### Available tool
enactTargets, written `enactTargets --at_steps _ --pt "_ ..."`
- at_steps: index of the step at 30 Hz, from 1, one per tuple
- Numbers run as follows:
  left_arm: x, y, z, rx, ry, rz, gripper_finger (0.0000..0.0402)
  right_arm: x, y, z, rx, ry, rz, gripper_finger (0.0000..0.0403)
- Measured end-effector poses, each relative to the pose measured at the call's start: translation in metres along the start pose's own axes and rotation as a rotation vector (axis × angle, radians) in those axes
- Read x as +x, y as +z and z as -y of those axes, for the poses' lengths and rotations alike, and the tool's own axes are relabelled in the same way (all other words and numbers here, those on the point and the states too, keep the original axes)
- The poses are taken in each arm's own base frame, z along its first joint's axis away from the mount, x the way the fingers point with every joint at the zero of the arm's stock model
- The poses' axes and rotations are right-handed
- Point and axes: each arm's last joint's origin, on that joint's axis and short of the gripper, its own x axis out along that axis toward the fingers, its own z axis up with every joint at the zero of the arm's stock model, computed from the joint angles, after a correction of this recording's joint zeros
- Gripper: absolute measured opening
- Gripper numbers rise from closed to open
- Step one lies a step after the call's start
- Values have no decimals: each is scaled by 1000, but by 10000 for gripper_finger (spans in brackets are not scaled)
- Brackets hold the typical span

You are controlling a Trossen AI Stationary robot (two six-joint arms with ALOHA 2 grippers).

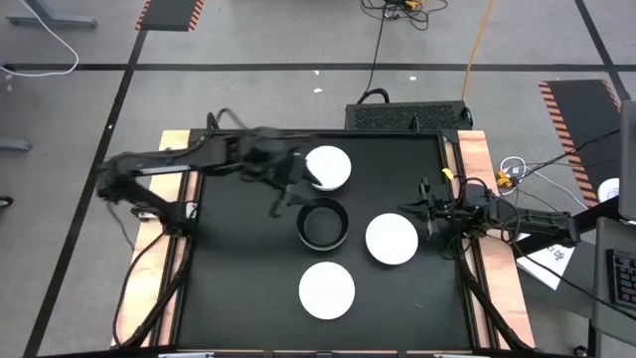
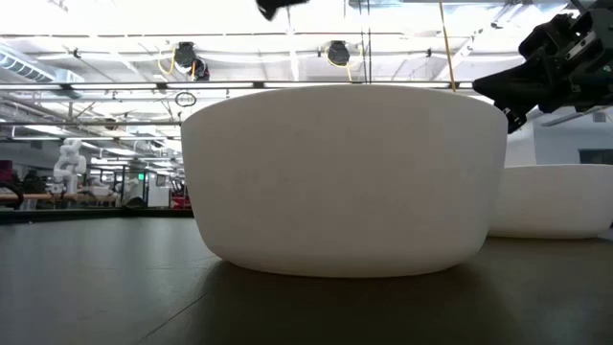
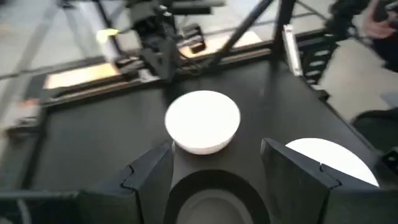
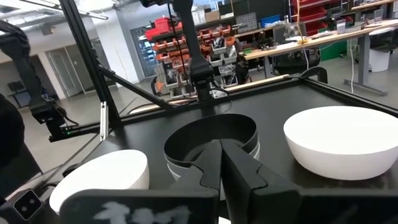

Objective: Nest bowls inside each other
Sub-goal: Stack the middle white bowl on top of the black bowl

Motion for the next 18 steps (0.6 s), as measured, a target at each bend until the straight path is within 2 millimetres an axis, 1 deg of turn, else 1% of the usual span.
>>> enactTargets --at_steps 5,9,11,14,18 --pt "-46 -19 26 -38 185 57 244 0 0 0 8 6 -1 0" --pt "-78 -44 47 -82 271 116 243 0 0 0 8 12 -1 0" --pt "-89 -60 56 -109 306 154 244 0 0 0 8 13 -1 0" --pt "-101 -82 67 -133 315 224 243 0 0 0 8 13 -1 0" --pt "-109 -105 75 -167 316 265 230 0 2 -1 5 20 20 0"
